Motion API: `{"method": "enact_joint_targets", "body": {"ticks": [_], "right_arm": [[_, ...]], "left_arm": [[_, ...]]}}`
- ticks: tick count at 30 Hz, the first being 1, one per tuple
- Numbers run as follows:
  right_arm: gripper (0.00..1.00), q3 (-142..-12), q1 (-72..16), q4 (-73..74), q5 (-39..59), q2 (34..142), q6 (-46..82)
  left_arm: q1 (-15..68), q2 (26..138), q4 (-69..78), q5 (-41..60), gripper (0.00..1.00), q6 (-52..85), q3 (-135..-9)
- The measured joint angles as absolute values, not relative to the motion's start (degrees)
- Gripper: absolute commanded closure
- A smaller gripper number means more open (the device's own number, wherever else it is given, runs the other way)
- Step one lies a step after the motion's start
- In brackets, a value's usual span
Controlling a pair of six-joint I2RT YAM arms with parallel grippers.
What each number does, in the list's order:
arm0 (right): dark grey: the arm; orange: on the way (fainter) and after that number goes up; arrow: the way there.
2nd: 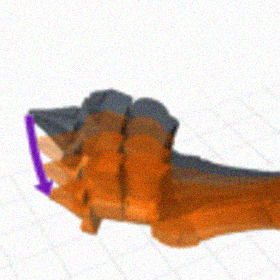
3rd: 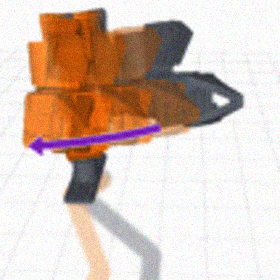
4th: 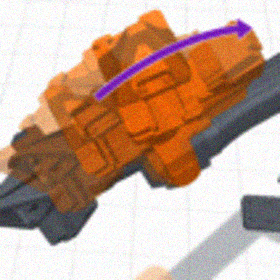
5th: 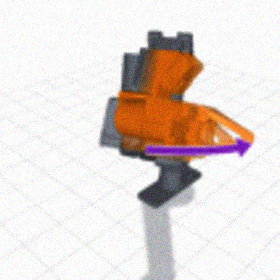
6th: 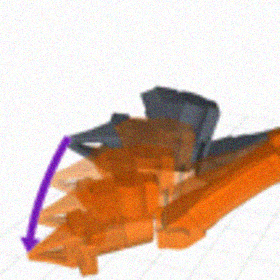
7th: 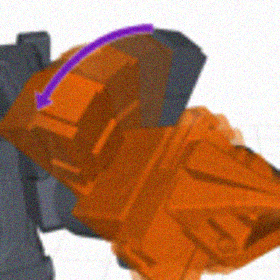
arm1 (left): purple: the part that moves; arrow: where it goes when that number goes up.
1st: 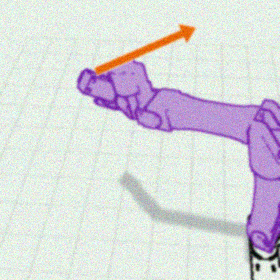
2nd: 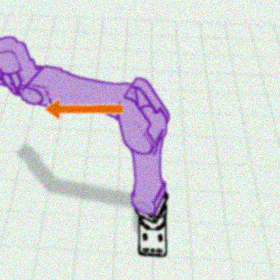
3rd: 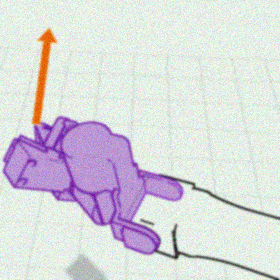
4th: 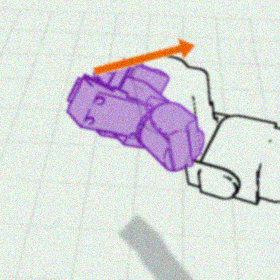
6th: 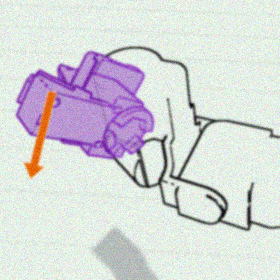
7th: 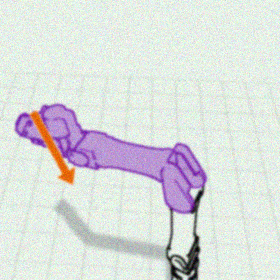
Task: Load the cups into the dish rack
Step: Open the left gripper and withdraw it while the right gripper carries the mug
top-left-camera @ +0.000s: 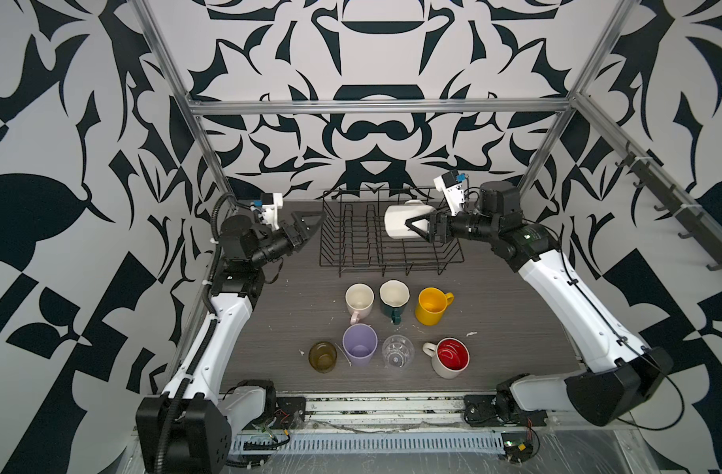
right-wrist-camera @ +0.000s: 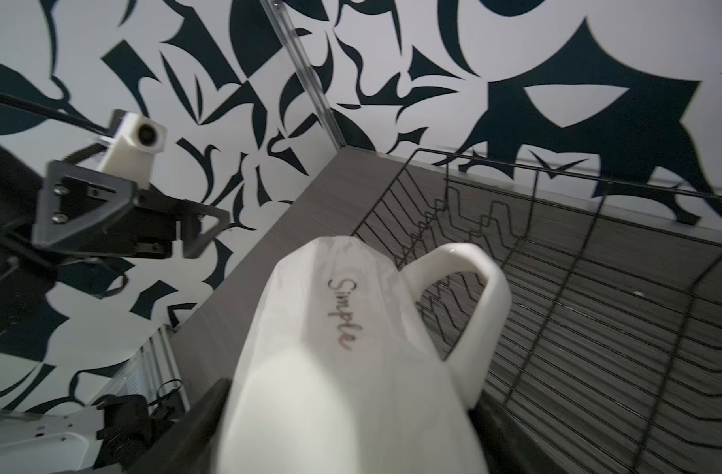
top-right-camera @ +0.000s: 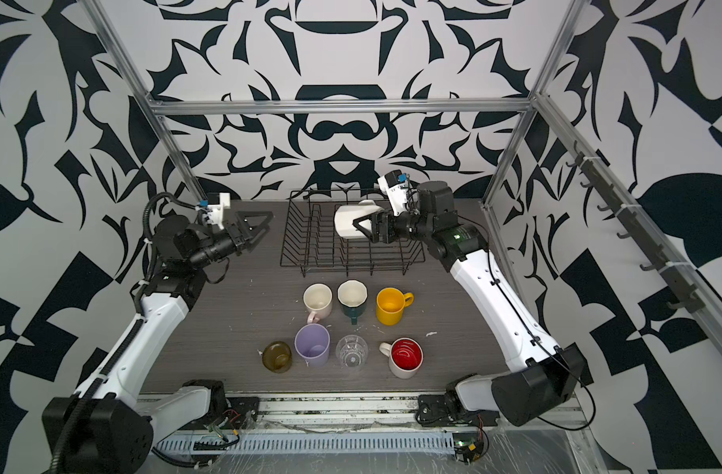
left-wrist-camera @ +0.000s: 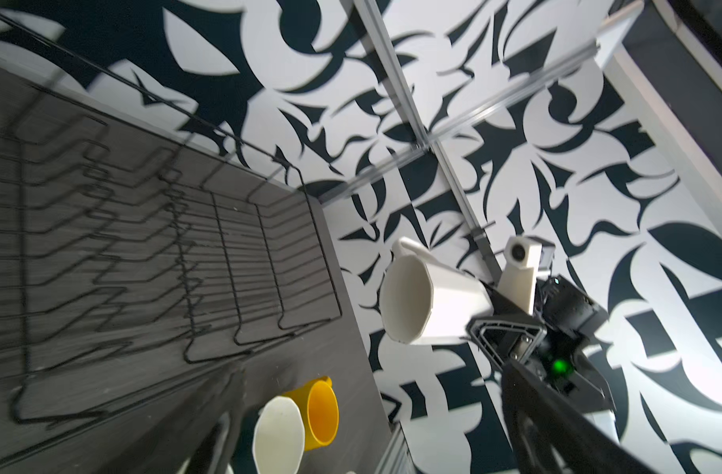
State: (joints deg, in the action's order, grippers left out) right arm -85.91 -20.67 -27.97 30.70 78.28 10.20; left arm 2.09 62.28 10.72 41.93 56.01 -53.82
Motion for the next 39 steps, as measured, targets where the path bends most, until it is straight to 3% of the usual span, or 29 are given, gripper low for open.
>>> {"method": "enact_joint_targets", "body": {"ticks": [14,26,39], "right_arm": [[1.0,-97.5,-20.7,-41.7,10.2,91.7,2.5],[1.0,-110.8,-20.7,-45.1,0.4,105.6,-0.9],[1.0,-131.4,-19.7,-50.6,-5.9,125.6,-4.1]], "left_arm": [[-0.8,52.5,-8.5,25.4,0.01,40.4,-57.2],[-0.8,46.4,-15.5,12.2,0.01,30.3,-55.6],[-0.8,43.4,-22.7,9.7,0.01,25.0,-55.6]]}}
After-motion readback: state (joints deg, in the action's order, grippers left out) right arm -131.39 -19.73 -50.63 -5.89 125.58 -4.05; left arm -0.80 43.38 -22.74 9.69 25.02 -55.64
